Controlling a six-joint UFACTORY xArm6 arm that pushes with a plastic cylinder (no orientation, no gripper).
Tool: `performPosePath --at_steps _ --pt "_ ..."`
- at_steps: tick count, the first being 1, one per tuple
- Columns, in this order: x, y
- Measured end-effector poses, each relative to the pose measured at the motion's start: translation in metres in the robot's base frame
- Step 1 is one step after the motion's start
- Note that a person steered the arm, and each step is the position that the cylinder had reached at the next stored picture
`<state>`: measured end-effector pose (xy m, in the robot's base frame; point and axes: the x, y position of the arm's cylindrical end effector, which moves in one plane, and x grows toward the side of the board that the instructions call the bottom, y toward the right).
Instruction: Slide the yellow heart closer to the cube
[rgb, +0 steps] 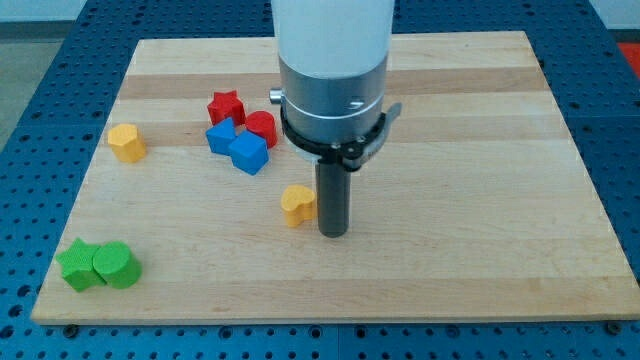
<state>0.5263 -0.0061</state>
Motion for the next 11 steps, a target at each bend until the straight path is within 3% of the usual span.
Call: performPosePath --at_steps 5,11 --pt "-0.036 -0.032" --pt "-0.038 -0.120"
